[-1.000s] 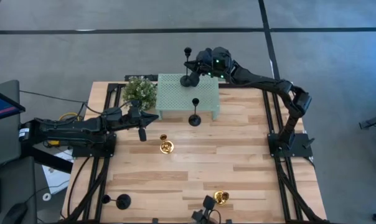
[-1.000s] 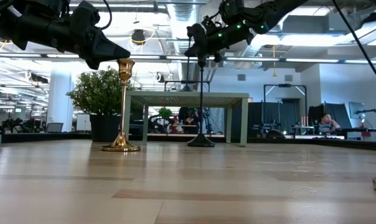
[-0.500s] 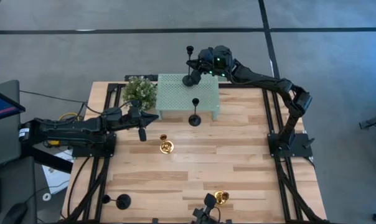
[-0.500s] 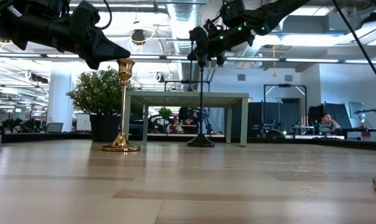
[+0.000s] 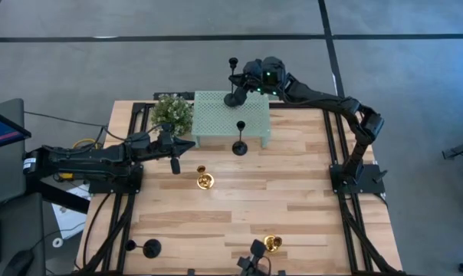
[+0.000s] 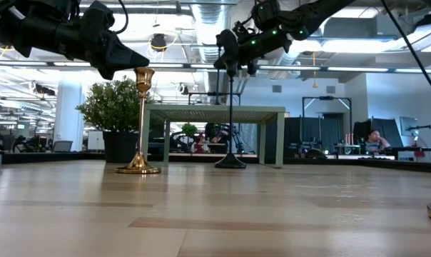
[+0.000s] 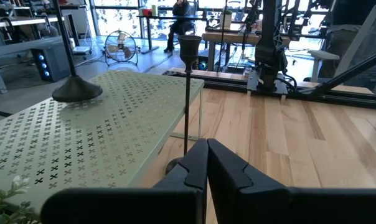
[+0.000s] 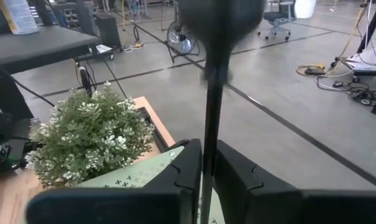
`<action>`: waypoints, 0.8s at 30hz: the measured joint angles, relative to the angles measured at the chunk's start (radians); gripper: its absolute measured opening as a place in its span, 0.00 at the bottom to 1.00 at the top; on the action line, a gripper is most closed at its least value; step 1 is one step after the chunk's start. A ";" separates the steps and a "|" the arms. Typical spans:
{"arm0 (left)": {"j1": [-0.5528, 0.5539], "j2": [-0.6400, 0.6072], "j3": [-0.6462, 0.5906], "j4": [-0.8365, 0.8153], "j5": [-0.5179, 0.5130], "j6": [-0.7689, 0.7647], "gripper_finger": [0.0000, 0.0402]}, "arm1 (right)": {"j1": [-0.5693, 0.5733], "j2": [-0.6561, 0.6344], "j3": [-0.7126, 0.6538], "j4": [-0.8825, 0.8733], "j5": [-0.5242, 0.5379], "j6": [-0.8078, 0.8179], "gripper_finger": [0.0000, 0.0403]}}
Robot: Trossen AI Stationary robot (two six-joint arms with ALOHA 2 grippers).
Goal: Pick & Place candle stick holders
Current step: Put the top right black candle holder on the shelf, then put the top black candle holder on the shelf
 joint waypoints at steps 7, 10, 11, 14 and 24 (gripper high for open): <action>0.000 0.000 0.000 0.000 0.000 0.000 0.02 | 0.002 0.000 0.000 0.001 -0.002 -0.003 0.18; 0.000 0.000 0.000 0.000 0.000 0.000 0.02 | 0.002 0.000 0.000 0.000 -0.002 -0.003 0.25; 0.000 0.000 0.000 0.000 0.000 0.000 0.02 | 0.002 0.000 0.000 -0.001 -0.002 -0.003 0.28; 0.000 0.000 0.000 0.000 0.000 0.000 0.02 | 0.002 0.000 0.000 -0.002 -0.002 -0.003 0.38; 0.000 0.000 0.000 0.000 0.000 0.000 0.02 | -0.002 -0.080 0.000 -0.149 -0.002 -0.015 0.60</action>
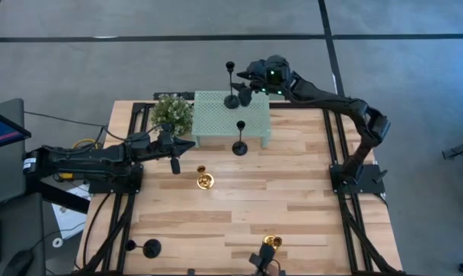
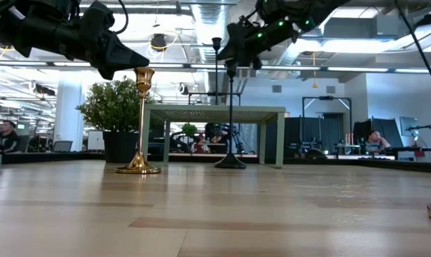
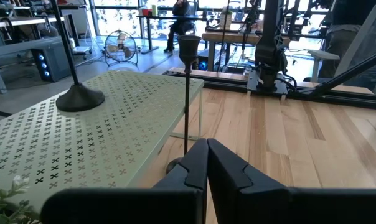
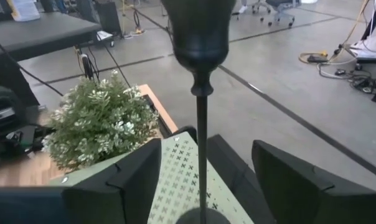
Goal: Pick & Place candle stick holders
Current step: Put the top black candle holder on the shelf
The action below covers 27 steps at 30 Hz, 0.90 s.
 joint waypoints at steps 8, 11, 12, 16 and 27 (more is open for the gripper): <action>0.000 0.000 0.000 0.000 0.000 0.000 0.02 | 0.014 -0.152 0.000 -0.261 0.000 -0.102 0.54; 0.000 0.000 0.000 0.000 0.000 0.000 0.02 | 0.026 -0.211 0.000 -0.362 -0.001 -0.125 0.45; 0.000 0.000 0.000 0.000 0.000 0.000 0.02 | 0.032 -0.231 0.000 -0.392 -0.001 -0.132 0.42; 0.000 0.000 0.000 0.000 0.000 0.000 0.02 | 0.054 -0.308 0.000 -0.477 0.000 -0.146 0.25; 0.000 0.000 0.000 0.000 0.000 0.004 0.02 | 0.158 -0.463 -0.007 -0.659 0.130 -0.157 0.01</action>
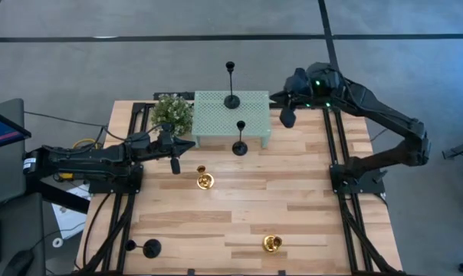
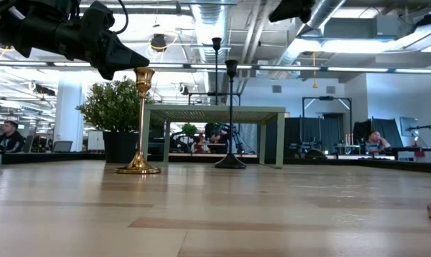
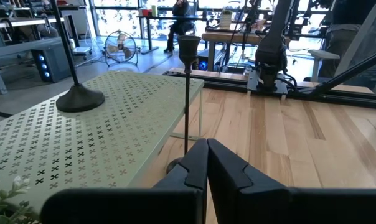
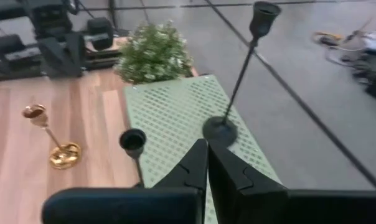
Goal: Pick & Place candle stick holders
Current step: Put the top black candle holder on the shelf
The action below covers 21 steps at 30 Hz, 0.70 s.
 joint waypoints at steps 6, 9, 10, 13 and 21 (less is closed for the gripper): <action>0.000 0.000 0.000 0.001 0.000 0.000 0.02 | 0.074 -0.082 -0.136 0.055 0.104 0.021 0.00; 0.000 0.000 0.000 0.002 0.000 0.000 0.02 | 0.091 -0.141 -0.257 0.145 0.119 0.054 0.00; 0.000 0.000 0.000 0.002 0.000 0.000 0.02 | 0.097 -0.162 -0.299 0.181 0.128 0.063 0.00; 0.000 0.000 0.000 0.003 0.000 0.000 0.02 | 0.109 -0.228 -0.420 0.248 0.138 0.093 0.00; 0.000 0.000 0.000 0.003 0.000 0.000 0.02 | 0.157 -0.397 -0.686 0.423 0.139 0.202 0.00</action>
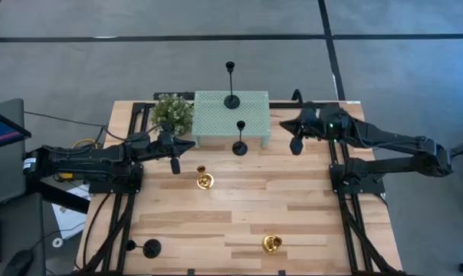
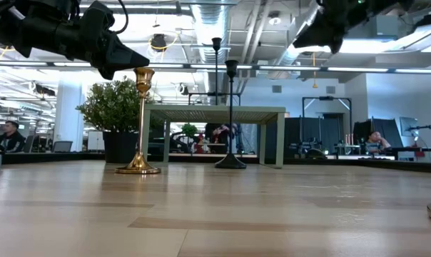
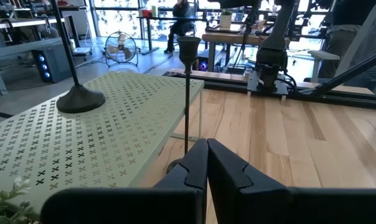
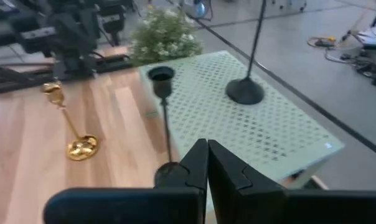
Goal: Pick & Place candle stick holders
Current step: Put the top black candle holder on the shelf
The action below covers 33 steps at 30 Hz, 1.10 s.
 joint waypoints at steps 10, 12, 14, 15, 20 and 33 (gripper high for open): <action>0.000 0.000 0.000 0.000 0.000 0.000 0.02 | 0.086 -0.052 -0.230 0.233 0.065 0.074 0.00; 0.000 0.000 0.000 0.000 -0.001 0.005 0.02 | 0.103 -0.050 -0.265 0.256 0.104 0.097 0.00; 0.000 0.000 0.000 0.000 -0.002 0.019 0.02 | 0.121 -0.049 -0.298 0.283 0.148 0.121 0.00; 0.000 0.000 0.000 0.000 -0.004 0.025 0.02 | 0.128 -0.049 -0.311 0.283 0.170 0.133 0.00; 0.000 0.000 0.000 0.000 -0.004 0.029 0.02 | 0.163 -0.050 -0.357 0.347 0.220 0.140 0.00; 0.000 0.000 0.000 -0.001 -0.004 0.029 0.02 | 0.189 -0.024 -0.360 0.540 0.069 0.086 0.00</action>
